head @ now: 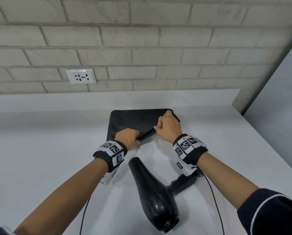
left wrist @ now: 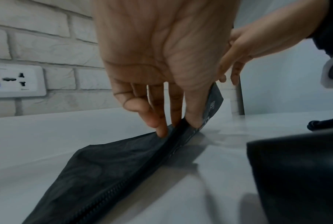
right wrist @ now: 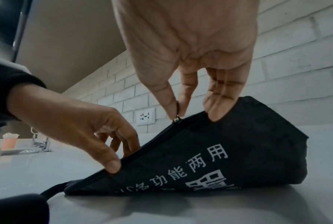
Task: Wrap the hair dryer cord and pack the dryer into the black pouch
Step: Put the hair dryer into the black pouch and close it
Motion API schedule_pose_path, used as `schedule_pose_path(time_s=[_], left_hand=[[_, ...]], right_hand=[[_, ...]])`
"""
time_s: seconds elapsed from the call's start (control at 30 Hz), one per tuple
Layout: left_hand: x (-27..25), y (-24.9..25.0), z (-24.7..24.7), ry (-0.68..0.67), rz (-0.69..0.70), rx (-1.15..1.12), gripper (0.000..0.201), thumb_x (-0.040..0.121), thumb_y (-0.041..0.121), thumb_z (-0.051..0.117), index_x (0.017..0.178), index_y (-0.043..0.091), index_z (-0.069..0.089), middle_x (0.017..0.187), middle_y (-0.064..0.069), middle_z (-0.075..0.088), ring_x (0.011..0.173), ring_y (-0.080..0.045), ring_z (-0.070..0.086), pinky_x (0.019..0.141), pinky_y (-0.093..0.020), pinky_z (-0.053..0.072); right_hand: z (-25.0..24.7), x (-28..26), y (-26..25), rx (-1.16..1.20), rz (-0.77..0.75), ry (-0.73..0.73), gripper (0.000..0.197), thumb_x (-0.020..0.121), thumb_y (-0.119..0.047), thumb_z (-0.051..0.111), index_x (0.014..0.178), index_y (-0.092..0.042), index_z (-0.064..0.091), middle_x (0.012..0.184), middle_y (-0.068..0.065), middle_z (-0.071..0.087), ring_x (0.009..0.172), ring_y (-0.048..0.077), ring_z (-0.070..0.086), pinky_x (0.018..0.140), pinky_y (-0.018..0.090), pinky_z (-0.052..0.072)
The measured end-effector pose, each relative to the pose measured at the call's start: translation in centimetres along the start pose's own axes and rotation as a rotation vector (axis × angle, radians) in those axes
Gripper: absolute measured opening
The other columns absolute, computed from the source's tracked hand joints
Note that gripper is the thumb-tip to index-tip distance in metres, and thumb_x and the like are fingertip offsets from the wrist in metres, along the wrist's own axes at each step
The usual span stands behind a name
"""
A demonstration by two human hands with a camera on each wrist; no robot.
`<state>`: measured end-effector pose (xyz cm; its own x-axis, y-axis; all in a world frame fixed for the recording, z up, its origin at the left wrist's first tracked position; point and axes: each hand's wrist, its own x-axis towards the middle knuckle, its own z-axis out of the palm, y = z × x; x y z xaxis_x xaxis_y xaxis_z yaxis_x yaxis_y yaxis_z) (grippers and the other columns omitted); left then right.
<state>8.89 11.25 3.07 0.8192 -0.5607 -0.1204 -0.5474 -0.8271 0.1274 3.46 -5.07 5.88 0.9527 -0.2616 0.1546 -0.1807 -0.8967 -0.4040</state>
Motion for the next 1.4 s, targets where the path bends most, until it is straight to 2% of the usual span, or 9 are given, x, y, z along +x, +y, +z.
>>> schedule_pose_path(time_s=[0.27,0.43,0.57,0.63,0.8,1.1,1.2,1.3,1.4], left_hand=[[0.9,-1.0,-0.5,0.047,-0.080,0.040,0.020,0.091,0.017,0.047,0.091,0.007,0.064,0.101,-0.013,0.065,0.094,-0.033,0.061,0.070,-0.034,0.044],[0.9,-0.7,-0.1,0.074,-0.076,-0.004,0.018,0.090,0.016,0.045,0.094,0.009,0.062,0.101,-0.013,0.065,0.094,-0.033,0.061,0.072,-0.034,0.046],[1.0,0.5,0.1,0.094,-0.043,-0.042,0.014,0.087,0.015,0.047,0.091,0.008,0.059,0.099,-0.013,0.064,0.092,-0.033,0.061,0.068,-0.031,0.041],[1.0,0.6,0.2,0.110,-0.034,-0.058,0.013,0.087,0.016,0.048,0.090,0.009,0.059,0.099,-0.012,0.064,0.091,-0.033,0.061,0.068,-0.031,0.040],[1.2,0.7,0.2,0.154,-0.009,-0.073,0.013,0.087,0.018,0.050,0.091,0.009,0.059,0.098,-0.011,0.065,0.089,-0.032,0.061,0.067,-0.031,0.040],[-0.6,-0.2,-0.3,0.098,0.041,-0.351,0.026,0.086,0.016,0.056,0.112,0.012,0.055,0.110,-0.005,0.062,0.097,-0.025,0.059,0.080,-0.030,0.043],[-2.9,0.3,-0.9,-0.095,0.210,-0.432,0.044,0.081,0.006,0.053,0.124,0.017,0.052,0.125,-0.003,0.055,0.113,-0.020,0.053,0.095,-0.025,0.041],[-5.7,0.9,-0.9,-0.324,0.421,-0.275,0.060,0.079,0.002,0.049,0.136,0.019,0.042,0.143,-0.003,0.041,0.133,-0.017,0.034,0.110,-0.024,0.024],[-8.4,1.8,-0.5,-0.428,0.555,-0.132,0.071,0.072,0.023,0.048,0.142,0.019,0.033,0.146,-0.005,0.036,0.137,-0.021,0.026,0.115,-0.030,0.021]], right_hand=[[-2.4,0.0,4.1,-0.017,0.148,-0.090,0.025,0.084,-0.024,0.061,0.064,-0.018,0.049,0.105,0.009,0.053,0.109,0.025,0.046,0.080,0.033,0.042],[-3.1,-0.1,6.7,-0.016,0.267,-0.152,0.030,0.084,-0.021,0.060,0.058,-0.019,0.045,0.086,0.005,0.060,0.096,0.027,0.060,0.069,0.027,0.039],[-2.6,-0.3,6.7,-0.072,0.190,-0.131,0.012,0.082,-0.024,0.060,0.084,-0.013,0.054,0.103,0.008,0.059,0.100,0.026,0.054,0.073,0.029,0.039],[-2.4,-0.2,6.4,-0.108,0.120,-0.167,0.027,0.081,-0.031,0.063,0.100,-0.013,0.055,0.108,0.007,0.055,0.104,0.025,0.050,0.079,0.032,0.039],[-1.2,0.8,5.3,-0.157,-0.029,-0.274,0.027,0.083,-0.027,0.064,0.104,-0.012,0.055,0.110,0.006,0.057,0.101,0.024,0.053,0.079,0.029,0.036],[-2.0,1.1,5.2,0.015,-0.115,-0.080,0.022,0.079,0.006,0.043,0.078,-0.016,0.041,0.076,0.005,0.051,0.068,0.026,0.045,0.060,0.028,0.031],[-3.2,0.8,5.5,-0.093,-0.154,-0.068,0.038,0.072,0.011,0.039,0.062,-0.022,0.052,0.090,0.001,0.058,0.078,0.021,0.050,0.064,0.027,0.031],[-3.8,0.4,6.6,-0.248,-0.130,-0.093,0.042,0.080,0.008,0.041,0.084,-0.019,0.073,0.113,-0.001,0.061,0.104,0.020,0.053,0.075,0.028,0.038],[-3.8,-0.6,7.9,-0.346,-0.023,-0.160,0.050,0.084,0.005,0.038,0.122,-0.019,0.060,0.124,0.003,0.057,0.114,0.026,0.046,0.086,0.035,0.042]])
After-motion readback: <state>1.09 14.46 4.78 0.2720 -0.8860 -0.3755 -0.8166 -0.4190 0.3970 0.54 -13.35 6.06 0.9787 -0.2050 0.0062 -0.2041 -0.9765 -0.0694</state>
